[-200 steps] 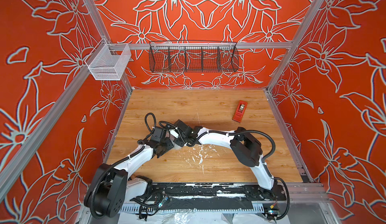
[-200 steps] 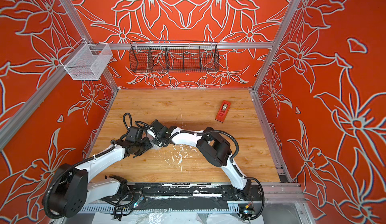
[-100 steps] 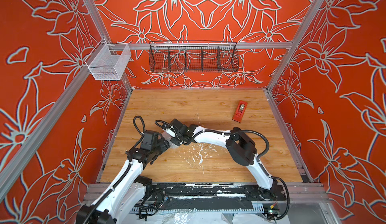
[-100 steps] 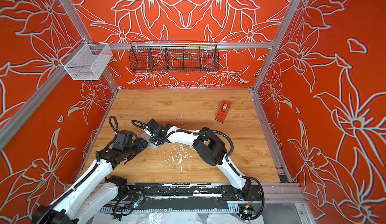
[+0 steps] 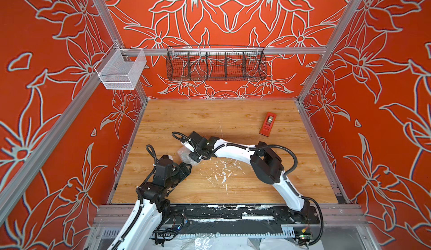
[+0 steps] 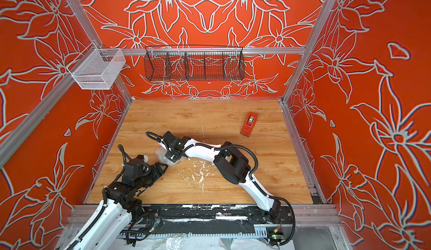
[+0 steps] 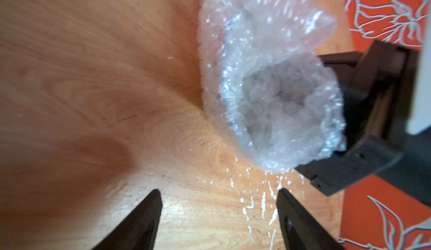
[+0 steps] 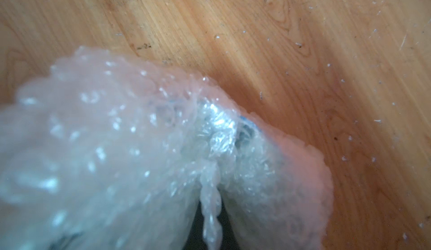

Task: Wrap bowls in bubble wrap
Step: Wrap the bowl in bubble wrap.

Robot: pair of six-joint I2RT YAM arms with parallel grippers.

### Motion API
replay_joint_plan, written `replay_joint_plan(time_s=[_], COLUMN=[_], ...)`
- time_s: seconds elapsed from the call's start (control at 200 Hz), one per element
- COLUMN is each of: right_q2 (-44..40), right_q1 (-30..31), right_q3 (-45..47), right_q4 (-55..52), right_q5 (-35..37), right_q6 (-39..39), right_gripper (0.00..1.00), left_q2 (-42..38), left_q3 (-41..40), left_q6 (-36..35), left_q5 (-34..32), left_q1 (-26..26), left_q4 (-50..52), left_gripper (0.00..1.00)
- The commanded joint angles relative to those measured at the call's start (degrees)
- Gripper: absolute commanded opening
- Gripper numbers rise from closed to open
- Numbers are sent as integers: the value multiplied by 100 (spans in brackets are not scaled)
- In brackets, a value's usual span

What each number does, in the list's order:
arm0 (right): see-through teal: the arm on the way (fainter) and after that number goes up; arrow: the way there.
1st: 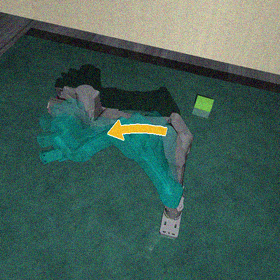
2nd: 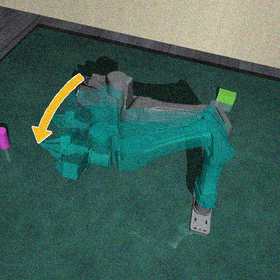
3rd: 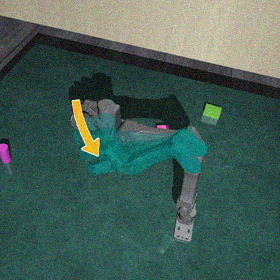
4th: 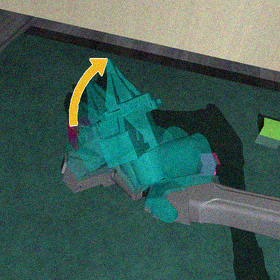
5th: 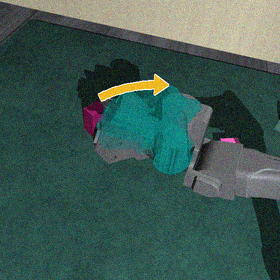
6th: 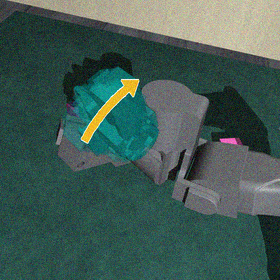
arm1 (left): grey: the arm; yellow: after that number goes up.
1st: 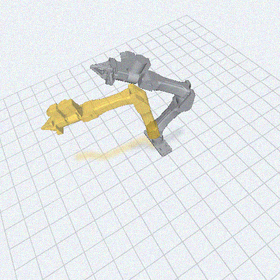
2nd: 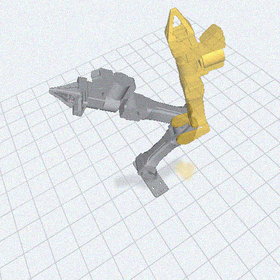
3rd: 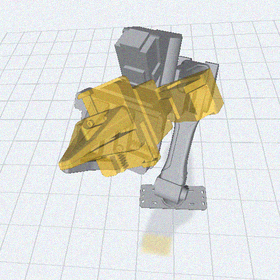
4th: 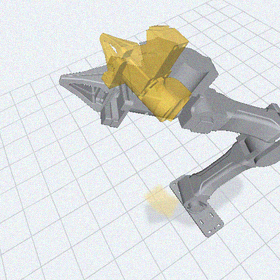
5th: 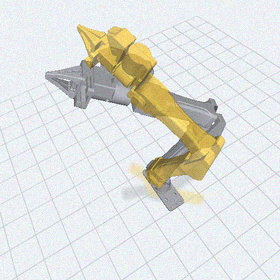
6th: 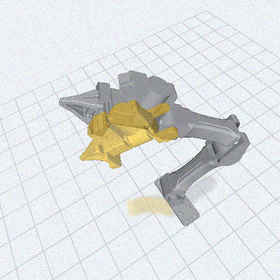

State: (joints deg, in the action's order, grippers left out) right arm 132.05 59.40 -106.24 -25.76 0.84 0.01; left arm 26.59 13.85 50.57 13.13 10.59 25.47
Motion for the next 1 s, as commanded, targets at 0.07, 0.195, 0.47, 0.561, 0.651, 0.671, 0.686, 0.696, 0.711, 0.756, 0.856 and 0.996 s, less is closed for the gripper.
replay_joint_plan(time_s=[0.07,0.195,0.47,0.561,0.651,0.671,0.686,0.696,0.711,0.756,0.856,0.996], right_q2=[260,254,321,323,326,329,325,329,330,331,330,263], right_q1=[28,28,28,28,28,28,28,28,28,28,28,28], right_q3=[-47,-55,-151,-162,-178,-179,-178,-178,-186,-187,-191,-129], right_q4=[-492,-497,-553,-554,-554,-554,-553,-555,-553,-549,-544,-544], right_q5=[-370,-444,-422,-462,-478,-484,-480,-480,-481,-496,-523,-558], right_q6=[341,408,532,585,623,631,641,645,649,662,684,743], right_gripper=[0,0,0,0,0,0,0,0,0,0,0,0], left_q2=[-496,-610,-156,103,294,315,339,347,358,390,504,791], left_q3=[-301,-449,-483,-484,-497,-504,-509,-513,-520,-524,-524,-467], left_q6=[426,493,507,499,481,476,472,472,472,472,437,424], left_q5=[22,-267,-159,-63,-52,-63,-69,-66,-80,-144,-270,-532], left_q1=[-22,-22,-22,-22,-22,-22,-22,-22,-22,-22,-22,-22], left_q4=[-554,-728,-1489,-1695,-1847,-1877,-1893,-1909,-1940,-1962,-2082,-2062], left_gripper=[78,78,78,78,78,78,78,78,78,78,78,76])
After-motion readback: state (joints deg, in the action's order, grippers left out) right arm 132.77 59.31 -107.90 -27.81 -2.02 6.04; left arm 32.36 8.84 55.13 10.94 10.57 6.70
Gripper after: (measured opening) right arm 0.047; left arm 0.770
